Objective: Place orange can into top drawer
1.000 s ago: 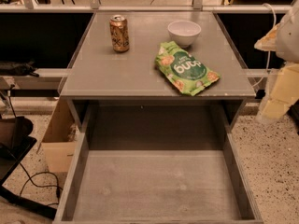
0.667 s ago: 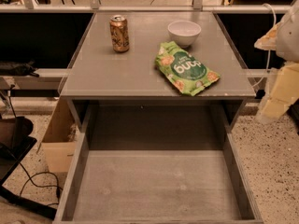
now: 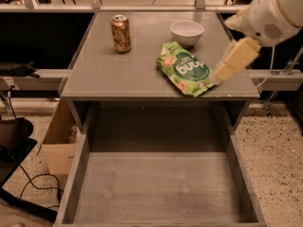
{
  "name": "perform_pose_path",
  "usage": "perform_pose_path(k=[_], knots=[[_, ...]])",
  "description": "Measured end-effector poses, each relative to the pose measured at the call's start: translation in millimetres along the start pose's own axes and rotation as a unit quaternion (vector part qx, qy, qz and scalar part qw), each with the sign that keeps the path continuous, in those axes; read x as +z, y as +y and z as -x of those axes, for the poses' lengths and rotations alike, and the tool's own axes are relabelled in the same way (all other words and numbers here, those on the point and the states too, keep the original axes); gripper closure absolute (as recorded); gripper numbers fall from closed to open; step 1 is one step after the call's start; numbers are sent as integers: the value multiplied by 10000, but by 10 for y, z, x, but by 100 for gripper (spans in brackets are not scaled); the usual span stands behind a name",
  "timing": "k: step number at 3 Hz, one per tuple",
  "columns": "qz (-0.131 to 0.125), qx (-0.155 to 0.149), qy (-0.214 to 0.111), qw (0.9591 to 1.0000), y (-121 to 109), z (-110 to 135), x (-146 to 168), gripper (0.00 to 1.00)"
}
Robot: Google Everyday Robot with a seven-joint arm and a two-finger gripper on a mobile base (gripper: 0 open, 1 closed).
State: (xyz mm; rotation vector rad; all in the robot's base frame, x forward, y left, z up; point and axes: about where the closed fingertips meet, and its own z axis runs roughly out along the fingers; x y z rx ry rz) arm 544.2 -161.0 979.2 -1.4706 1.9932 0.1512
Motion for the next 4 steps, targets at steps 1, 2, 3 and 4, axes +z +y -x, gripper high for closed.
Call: perform_pose_path(k=[1, 2, 3, 4], knots=[[-202, 187, -1160, 9929, -498, 562, 352, 0], [-319, 279, -2112, 9765, -785, 969, 694, 0], [-476, 451, -2931, 9538, -972, 1283, 1039, 0], [-472, 450, -2931, 9539, -970, 1283, 1040, 0]])
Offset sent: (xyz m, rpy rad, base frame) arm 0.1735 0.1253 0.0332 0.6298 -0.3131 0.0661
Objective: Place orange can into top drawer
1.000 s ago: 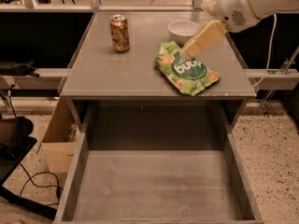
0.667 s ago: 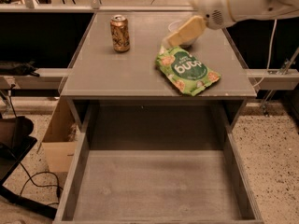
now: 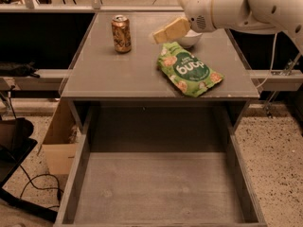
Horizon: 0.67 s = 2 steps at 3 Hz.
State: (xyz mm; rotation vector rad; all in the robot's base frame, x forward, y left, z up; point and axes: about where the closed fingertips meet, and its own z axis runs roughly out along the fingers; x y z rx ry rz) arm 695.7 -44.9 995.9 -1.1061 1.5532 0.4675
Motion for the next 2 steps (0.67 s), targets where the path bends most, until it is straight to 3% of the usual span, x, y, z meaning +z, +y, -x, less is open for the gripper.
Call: perform_pose_path(k=[1, 2], knots=[[13, 267, -165, 9995, -84, -120, 329, 0], [161, 630, -367, 9972, -299, -321, 1040, 0]])
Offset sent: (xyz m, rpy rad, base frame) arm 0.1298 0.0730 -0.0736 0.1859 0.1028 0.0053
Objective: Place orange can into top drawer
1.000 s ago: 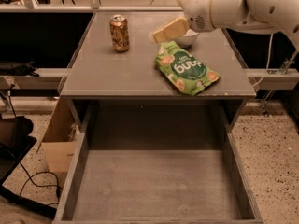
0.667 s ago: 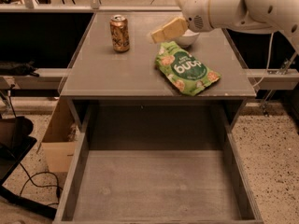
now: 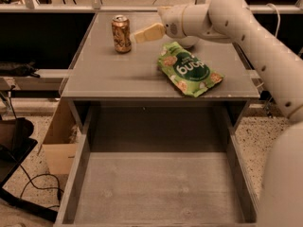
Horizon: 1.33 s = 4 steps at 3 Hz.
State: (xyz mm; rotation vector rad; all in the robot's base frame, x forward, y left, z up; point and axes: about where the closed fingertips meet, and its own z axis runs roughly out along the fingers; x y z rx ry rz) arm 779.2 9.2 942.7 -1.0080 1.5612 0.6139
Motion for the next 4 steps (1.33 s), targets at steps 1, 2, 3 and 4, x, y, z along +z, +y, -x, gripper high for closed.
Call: perform_pose_path(k=[1, 2, 3, 4], knots=[[118, 130, -125, 9998, -98, -50, 372, 0], [274, 189, -268, 9991, -122, -52, 782, 0], [343, 218, -370, 9985, -126, -46, 1004, 0], [380, 223, -461, 9980, -54, -52, 1213, 19]])
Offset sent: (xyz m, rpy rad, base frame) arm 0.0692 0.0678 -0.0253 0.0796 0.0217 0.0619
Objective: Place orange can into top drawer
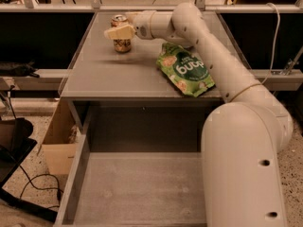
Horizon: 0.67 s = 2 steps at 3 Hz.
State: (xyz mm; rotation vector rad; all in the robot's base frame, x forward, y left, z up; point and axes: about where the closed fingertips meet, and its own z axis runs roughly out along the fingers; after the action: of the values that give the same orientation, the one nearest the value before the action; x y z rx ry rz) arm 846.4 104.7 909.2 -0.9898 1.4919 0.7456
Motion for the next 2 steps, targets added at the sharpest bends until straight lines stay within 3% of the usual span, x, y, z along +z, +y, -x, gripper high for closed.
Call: perform_pose_path(k=[2], knots=[[4, 2, -10, 10000, 7, -4, 26, 65]])
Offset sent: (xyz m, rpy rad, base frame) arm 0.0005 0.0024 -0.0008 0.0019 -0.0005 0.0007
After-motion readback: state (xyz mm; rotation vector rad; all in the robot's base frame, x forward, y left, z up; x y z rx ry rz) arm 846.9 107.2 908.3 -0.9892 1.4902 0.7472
